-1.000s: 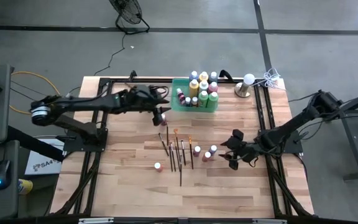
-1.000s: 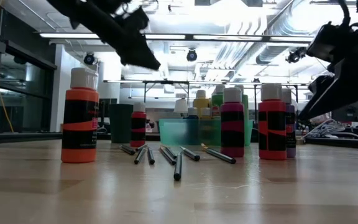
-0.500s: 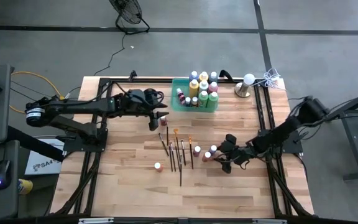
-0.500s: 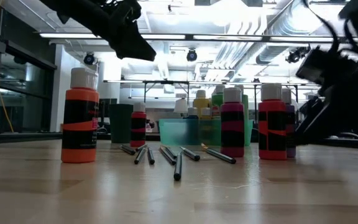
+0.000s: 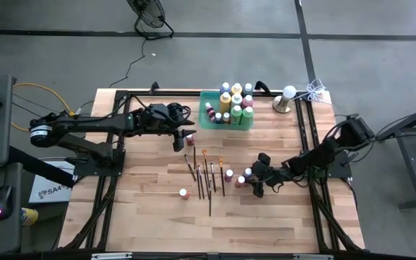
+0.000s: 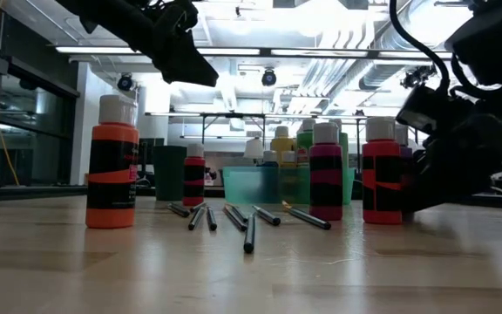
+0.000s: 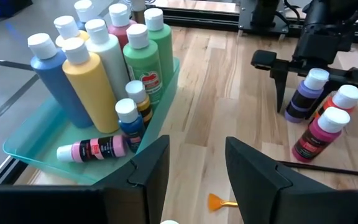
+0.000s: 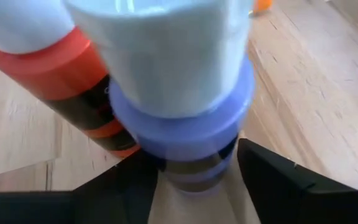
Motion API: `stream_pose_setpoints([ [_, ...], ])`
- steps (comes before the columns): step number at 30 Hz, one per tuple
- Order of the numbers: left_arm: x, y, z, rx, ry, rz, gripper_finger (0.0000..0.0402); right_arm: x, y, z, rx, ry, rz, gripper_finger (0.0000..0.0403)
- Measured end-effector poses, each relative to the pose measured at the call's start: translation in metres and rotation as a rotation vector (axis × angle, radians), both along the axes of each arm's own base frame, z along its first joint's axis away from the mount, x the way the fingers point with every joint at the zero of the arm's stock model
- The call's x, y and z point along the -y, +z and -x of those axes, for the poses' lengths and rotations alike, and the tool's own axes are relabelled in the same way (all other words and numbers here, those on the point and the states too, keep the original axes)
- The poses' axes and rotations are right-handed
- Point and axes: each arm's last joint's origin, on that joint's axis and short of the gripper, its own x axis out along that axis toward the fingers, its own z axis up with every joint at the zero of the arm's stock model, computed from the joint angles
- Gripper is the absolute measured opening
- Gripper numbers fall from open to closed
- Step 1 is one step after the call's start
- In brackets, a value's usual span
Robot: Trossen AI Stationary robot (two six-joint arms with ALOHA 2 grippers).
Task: Pick & Place Paint Supplies
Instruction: Put the small light blue paint bottle into the green bin
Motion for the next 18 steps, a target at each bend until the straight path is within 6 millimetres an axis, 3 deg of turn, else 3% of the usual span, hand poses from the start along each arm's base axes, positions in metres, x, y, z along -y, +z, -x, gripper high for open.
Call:
stream_pose_setpoints([
  [9,0.001,0.001,0.000,0.009,-0.024,0.013,0.0152,-0.002,0.002,0.000,-0.003,0.030,-0.038,0.0114],
  [18,0.000,0.004,-0.006,0.072,-0.035,-0.003,0.0152,0.013,0.026,0.000,-0.017,-0.011,-0.073,0.0119],
])
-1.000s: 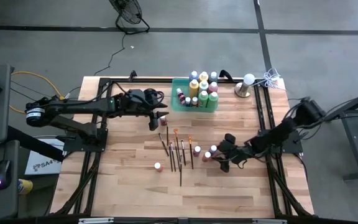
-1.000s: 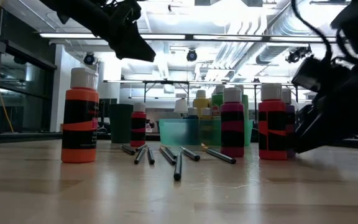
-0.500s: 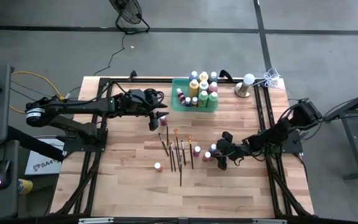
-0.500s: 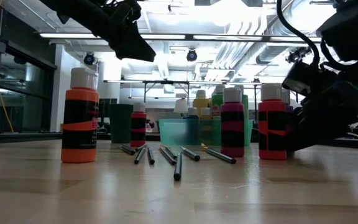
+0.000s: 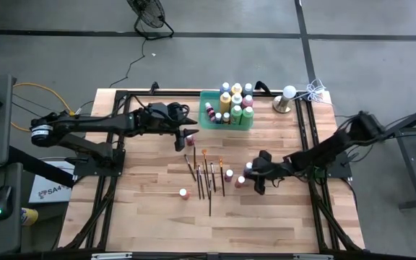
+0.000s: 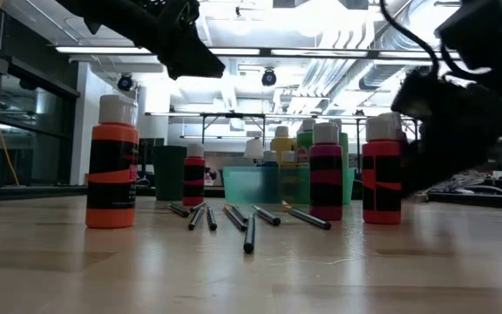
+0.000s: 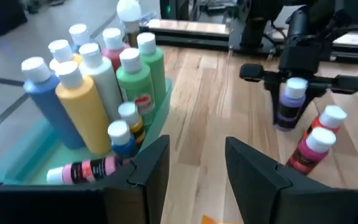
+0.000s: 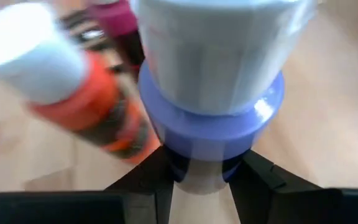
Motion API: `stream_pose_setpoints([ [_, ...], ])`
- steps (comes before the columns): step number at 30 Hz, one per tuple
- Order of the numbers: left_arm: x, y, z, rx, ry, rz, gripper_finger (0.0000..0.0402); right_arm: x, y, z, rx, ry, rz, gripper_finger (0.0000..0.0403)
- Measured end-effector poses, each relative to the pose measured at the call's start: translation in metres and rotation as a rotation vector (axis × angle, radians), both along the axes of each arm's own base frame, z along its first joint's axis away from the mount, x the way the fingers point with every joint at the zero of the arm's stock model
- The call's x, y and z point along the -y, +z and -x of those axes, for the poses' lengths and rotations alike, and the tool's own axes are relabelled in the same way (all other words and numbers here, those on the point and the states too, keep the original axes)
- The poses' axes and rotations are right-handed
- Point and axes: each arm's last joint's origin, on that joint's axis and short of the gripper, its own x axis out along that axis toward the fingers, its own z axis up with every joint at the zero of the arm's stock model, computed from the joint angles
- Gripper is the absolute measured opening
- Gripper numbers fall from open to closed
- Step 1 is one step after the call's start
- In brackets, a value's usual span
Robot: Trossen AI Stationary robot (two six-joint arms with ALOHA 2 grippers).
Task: Pick & Place Paint Supplies
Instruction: Put the small light blue paint bottle into the green bin
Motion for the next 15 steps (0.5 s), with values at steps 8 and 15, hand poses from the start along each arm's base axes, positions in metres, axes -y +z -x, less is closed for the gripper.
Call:
stream_pose_setpoints([
  [8,0.003,-0.018,-0.027,0.023,-0.100,-0.008,0.0152,0.033,0.039,-0.018,-0.010,-0.115,0.037,0.0117],
  [15,0.002,-0.029,-0.054,0.019,-0.169,-0.022,0.0152,0.054,0.064,-0.046,0.052,-0.105,0.052,0.0115],
])
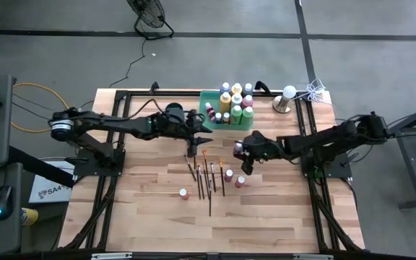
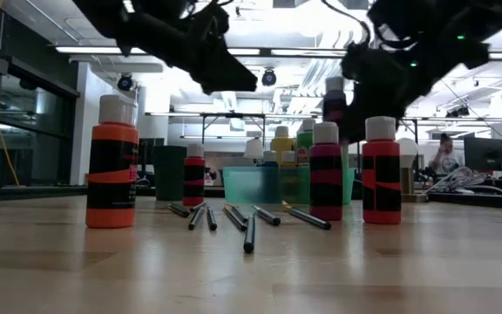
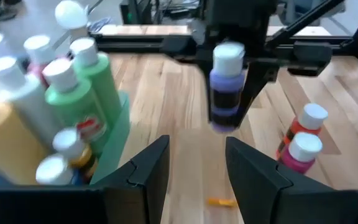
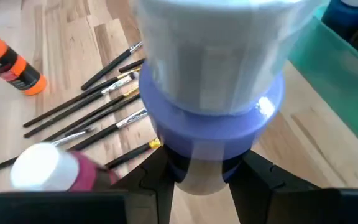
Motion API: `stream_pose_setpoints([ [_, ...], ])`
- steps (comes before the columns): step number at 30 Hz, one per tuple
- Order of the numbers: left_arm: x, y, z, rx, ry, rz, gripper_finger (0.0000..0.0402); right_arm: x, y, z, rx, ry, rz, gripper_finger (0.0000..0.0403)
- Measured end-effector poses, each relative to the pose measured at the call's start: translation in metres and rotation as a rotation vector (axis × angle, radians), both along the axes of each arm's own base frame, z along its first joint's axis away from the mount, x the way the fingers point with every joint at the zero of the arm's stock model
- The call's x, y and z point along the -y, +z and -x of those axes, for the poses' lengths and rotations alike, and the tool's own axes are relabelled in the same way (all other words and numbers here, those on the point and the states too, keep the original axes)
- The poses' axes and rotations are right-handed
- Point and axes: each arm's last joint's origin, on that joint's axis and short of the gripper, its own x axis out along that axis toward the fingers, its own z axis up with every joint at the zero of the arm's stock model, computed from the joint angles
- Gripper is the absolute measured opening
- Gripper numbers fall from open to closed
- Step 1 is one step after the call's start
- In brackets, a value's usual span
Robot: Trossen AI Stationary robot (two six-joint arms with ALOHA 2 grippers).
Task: Pick & Place Paint Supplies
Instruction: Put the small light blue paint bottle into the green bin
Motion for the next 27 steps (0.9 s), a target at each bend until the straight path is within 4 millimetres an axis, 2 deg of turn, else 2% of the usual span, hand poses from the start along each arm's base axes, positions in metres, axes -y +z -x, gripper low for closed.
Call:
stream_pose_setpoints([
  [6,0.008,-0.003,-0.018,-0.012,-0.073,-0.054,0.0165,0.009,0.005,-0.025,0.000,0.017,0.021,0.0118],
  [17,0.009,-0.003,-0.023,-0.016,-0.078,-0.058,0.0263,0.009,-0.007,-0.052,-0.005,0.058,0.036,0.0118],
  [27,0.009,-0.003,-0.023,-0.019,-0.077,-0.056,0.0269,0.017,-0.006,-0.063,0.107,0.093,0.021,0.0117],
])
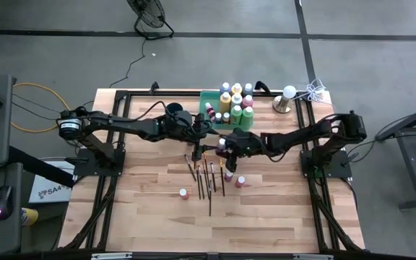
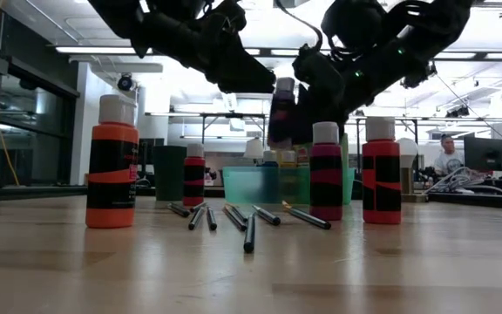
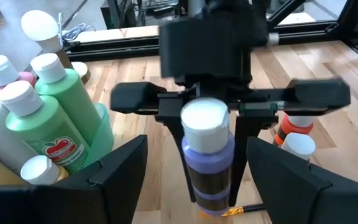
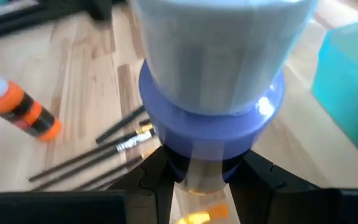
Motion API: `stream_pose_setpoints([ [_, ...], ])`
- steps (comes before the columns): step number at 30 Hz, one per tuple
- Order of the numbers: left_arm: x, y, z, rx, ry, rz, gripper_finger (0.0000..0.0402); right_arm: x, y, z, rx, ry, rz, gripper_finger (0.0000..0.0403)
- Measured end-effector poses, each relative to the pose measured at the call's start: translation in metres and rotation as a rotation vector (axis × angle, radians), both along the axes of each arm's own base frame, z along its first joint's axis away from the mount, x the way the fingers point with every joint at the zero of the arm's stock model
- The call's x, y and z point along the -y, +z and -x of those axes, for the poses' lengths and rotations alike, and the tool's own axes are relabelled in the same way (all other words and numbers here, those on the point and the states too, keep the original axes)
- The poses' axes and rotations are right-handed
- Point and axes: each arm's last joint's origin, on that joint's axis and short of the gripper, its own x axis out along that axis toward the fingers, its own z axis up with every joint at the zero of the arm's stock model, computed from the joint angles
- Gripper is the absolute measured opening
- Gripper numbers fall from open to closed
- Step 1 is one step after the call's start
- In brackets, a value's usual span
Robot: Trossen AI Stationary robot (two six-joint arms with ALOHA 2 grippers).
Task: Pick & Place Paint Supplies
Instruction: Put the small light blue paint bottle into the green bin
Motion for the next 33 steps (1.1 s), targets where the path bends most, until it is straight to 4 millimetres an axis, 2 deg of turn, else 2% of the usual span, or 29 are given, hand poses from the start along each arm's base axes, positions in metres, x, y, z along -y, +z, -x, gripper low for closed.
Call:
stream_pose_setpoints([
  [27,0.001,0.006,-0.002,0.063,-0.018,0.027,0.0269,0.001,-0.002,-0.006,0.039,0.035,0.012,0.0120],
  [30,0.000,0.009,-0.003,0.025,-0.019,0.026,0.0269,0.001,-0.002,-0.006,0.039,0.035,0.012,0.0119],
  [33,-0.001,0.021,-0.006,-0.058,-0.028,0.002,0.0269,0.001,-0.002,-0.006,0.038,0.039,0.010,0.0121],
])
